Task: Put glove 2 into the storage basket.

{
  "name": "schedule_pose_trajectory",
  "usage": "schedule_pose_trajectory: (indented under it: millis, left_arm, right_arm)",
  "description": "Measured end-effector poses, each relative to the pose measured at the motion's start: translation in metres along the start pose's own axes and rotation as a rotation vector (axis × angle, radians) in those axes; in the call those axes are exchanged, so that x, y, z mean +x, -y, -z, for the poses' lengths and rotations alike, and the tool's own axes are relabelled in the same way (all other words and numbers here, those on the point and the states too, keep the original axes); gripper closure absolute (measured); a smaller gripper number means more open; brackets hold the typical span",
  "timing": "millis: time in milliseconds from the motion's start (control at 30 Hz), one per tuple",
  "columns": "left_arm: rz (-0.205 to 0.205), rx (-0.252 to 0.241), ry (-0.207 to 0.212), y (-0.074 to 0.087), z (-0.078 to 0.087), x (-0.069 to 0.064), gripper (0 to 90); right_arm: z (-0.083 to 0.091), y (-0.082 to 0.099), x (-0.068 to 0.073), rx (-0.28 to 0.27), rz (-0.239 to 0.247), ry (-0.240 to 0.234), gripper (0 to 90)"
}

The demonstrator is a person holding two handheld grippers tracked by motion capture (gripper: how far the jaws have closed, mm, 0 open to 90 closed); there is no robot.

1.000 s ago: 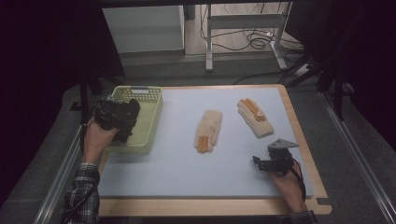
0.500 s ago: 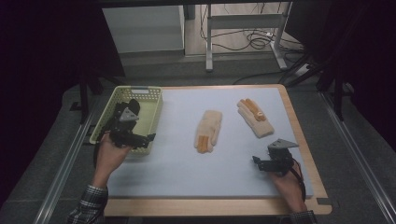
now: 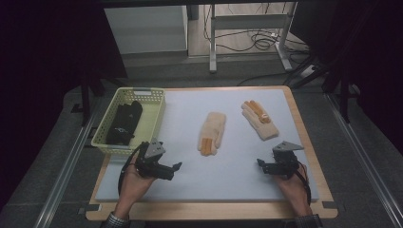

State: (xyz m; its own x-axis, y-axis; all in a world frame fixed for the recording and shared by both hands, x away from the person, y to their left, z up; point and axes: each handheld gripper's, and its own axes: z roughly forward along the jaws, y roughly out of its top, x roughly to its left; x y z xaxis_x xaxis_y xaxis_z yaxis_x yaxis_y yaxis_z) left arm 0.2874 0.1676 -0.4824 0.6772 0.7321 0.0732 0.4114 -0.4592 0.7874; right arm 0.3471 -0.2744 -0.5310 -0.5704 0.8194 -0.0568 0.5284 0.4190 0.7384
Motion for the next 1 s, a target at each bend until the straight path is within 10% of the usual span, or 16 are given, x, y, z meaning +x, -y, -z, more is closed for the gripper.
schedule_pose_trajectory:
  millis: [267,733,1000]
  left_arm:
    - [0.034,0.081,-0.005,0.035,-0.039,-0.009,1.3]
    - [0.152,0.142,0.001,0.053,-0.046,0.007,1.2]
    - [0.16,0.14,0.004,0.053,-0.047,0.007,0.9]
  right_arm:
    - [0.001,0.0,0.0,-0.002,0.003,-0.013,25.0]
    - [0.002,0.0,0.001,-0.005,0.011,-0.024,28.8]
    - [-0.01,-0.027,0.006,0.008,0.019,-0.092,51.5]
